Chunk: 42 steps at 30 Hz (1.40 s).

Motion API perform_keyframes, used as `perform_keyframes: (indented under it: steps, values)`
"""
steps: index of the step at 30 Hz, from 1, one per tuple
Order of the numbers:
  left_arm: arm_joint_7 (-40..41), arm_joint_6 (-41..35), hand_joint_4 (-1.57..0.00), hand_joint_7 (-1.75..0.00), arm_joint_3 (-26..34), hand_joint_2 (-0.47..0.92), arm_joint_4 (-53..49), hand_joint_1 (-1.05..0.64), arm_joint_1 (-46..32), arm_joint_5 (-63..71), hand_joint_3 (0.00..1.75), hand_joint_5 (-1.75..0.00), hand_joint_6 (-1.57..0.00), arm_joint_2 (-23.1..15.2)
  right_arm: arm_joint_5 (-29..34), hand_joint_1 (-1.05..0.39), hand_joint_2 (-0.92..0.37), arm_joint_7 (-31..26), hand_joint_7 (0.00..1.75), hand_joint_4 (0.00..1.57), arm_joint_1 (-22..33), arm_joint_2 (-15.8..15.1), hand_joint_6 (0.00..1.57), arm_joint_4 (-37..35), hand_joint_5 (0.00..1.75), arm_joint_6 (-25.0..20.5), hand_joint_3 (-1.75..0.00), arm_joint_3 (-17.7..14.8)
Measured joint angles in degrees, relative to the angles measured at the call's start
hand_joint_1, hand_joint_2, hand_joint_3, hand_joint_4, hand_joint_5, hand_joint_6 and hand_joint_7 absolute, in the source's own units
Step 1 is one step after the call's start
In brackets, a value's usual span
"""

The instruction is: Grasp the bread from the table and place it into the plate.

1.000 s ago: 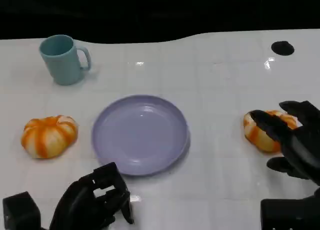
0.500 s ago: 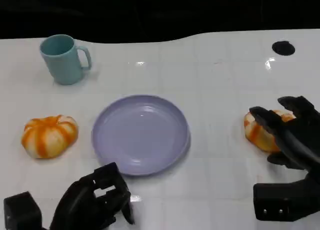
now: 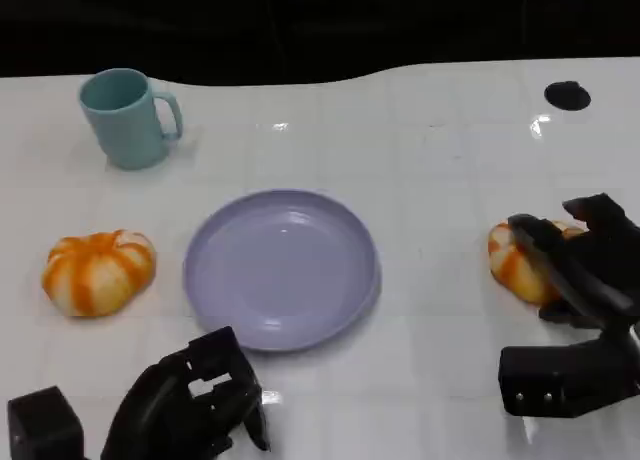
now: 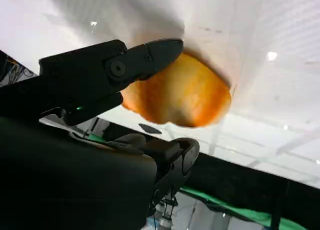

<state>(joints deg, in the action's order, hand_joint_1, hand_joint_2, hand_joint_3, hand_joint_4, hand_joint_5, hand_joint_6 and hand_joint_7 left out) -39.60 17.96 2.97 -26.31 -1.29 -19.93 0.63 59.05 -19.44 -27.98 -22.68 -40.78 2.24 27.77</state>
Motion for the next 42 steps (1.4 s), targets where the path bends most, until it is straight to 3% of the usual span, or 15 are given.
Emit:
perform_keyframes:
  steps: [9, 12, 14, 15, 16, 17, 19, 21, 23, 25, 26, 31, 35, 42]
  values:
    - [0.03, 0.21, -0.76, -1.51, -0.03, 0.79, 0.12, -0.61, -0.27, 0.42, 0.47, -1.75, -0.69, 0.03, -3.6, -0.6, -0.83, -0.81, 0.01, 0.25, -5.83, 1.75, 0.35, -10.52, 0.21, 2.07, 0.0, 2.21]
    - [0.04, 0.21, -0.76, -1.51, -0.02, 0.79, 0.14, -0.61, -0.3, 0.48, 0.48, -1.75, -0.69, 0.07, -4.86, -0.51, -0.85, -1.5, 0.02, 0.52, -7.26, 2.22, 0.5, -13.59, 0.16, 3.36, 0.0, 2.49]
    - [0.04, 0.2, -0.76, -1.51, -0.02, 0.79, 0.15, -0.61, -0.3, 0.49, 0.47, -1.75, -0.69, 0.07, -5.59, -0.39, -0.87, -2.07, 0.06, 0.87, -7.92, 2.49, 0.72, -15.32, 0.23, 4.5, 0.0, 2.56]
    - [0.04, 0.2, -0.76, -1.51, -0.03, 0.79, 0.16, -0.61, -0.3, 0.49, 0.47, -1.75, -0.69, 0.08, -6.21, -0.36, -0.87, -2.85, 0.07, 0.97, -8.07, 2.64, 0.81, -16.13, 0.29, 5.39, 0.0, 2.56]
    - [0.04, 0.19, -0.76, -1.5, -0.02, 0.79, 0.17, -0.6, -0.3, 0.49, 0.47, -1.75, -0.69, 0.08, -6.69, -0.3, -0.88, -4.17, 0.06, 0.96, -8.2, 2.74, 0.99, -16.91, 0.75, 6.31, 0.0, 2.56]
    - [0.04, 0.18, -0.76, -1.5, -0.02, 0.79, 0.18, -0.6, -0.3, 0.49, 0.47, -1.75, -0.69, 0.08, -6.98, -0.27, -0.89, -5.81, 0.06, 0.9, -8.38, 2.77, 1.08, -17.73, 1.09, 7.34, 0.0, 2.57]
    - [0.04, 0.2, -0.76, -1.5, -0.02, 0.8, 0.2, -0.6, -0.3, 0.49, 0.47, -1.75, -0.69, 0.09, -7.4, -0.25, -0.9, -8.76, 0.08, 0.87, -8.75, 2.88, 1.24, -19.45, 1.53, 9.33, 0.0, 2.58]
    - [0.05, 0.22, -0.76, -1.5, -0.03, 0.79, 0.2, -0.61, -0.3, 0.53, 0.47, -1.75, -0.69, 0.09, -7.61, -0.24, -0.91, -10.91, 0.09, 0.89, -9.39, 3.09, 1.31, -21.04, 1.68, 10.58, -0.01, 2.79]
    - [0.09, 0.22, -0.77, -1.5, -0.03, 0.79, 0.21, -0.6, -0.31, 0.61, 0.47, -1.75, -0.7, 0.1, -7.61, -0.22, -0.91, -12.75, 0.9, 0.91, -9.91, 3.17, 1.02, -22.19, 1.73, 11.51, -0.08, 3.37]
    - [0.11, 0.21, -0.77, -1.5, -0.02, 0.79, 0.3, -0.6, -0.37, 0.6, 0.47, -1.75, -0.7, 0.1, -7.61, -0.21, -0.92, -14.98, 1.43, 0.89, -10.0, 3.17, 0.8, -23.1, 1.74, 12.73, -0.11, 3.97]
    - [0.11, 0.19, -0.78, -1.5, -0.02, 0.79, 0.42, -0.61, -0.42, 0.6, 0.47, -1.75, -0.7, 0.11, -7.61, -0.2, -0.92, -15.92, 1.54, 0.88, -10.01, 3.17, 0.76, -23.42, 1.74, 13.31, -0.12, 4.17]
    - [0.11, 0.17, -0.78, -1.49, -0.02, 0.79, 0.6, -0.62, -0.44, 0.58, 0.46, -1.75, -0.7, 0.13, -8.53, -0.18, -0.91, -18.55, 1.64, 0.86, -10.01, 3.45, 0.71, -24.99, 1.75, 15.5, -0.13, 4.25]
    - [0.58, 0.17, -0.78, -1.49, -0.03, 0.79, 0.64, -0.62, -0.46, 0.66, 0.46, -1.75, -0.7, 0.14, -8.58, -0.18, -0.88, -22.03, 1.51, 0.89, -10.01, 3.56, 0.79, -25.03, 1.75, 16.32, -0.13, 4.44]
    - [0.59, 0.16, -0.78, -1.48, -0.07, 0.8, 0.64, -0.62, -0.47, 0.99, 0.44, -1.75, -0.71, 0.14, -8.53, -0.11, -0.86, -26.9, 1.51, 0.93, -10.03, 3.62, 0.81, -23.74, 1.75, 17.77, -0.17, 4.65]
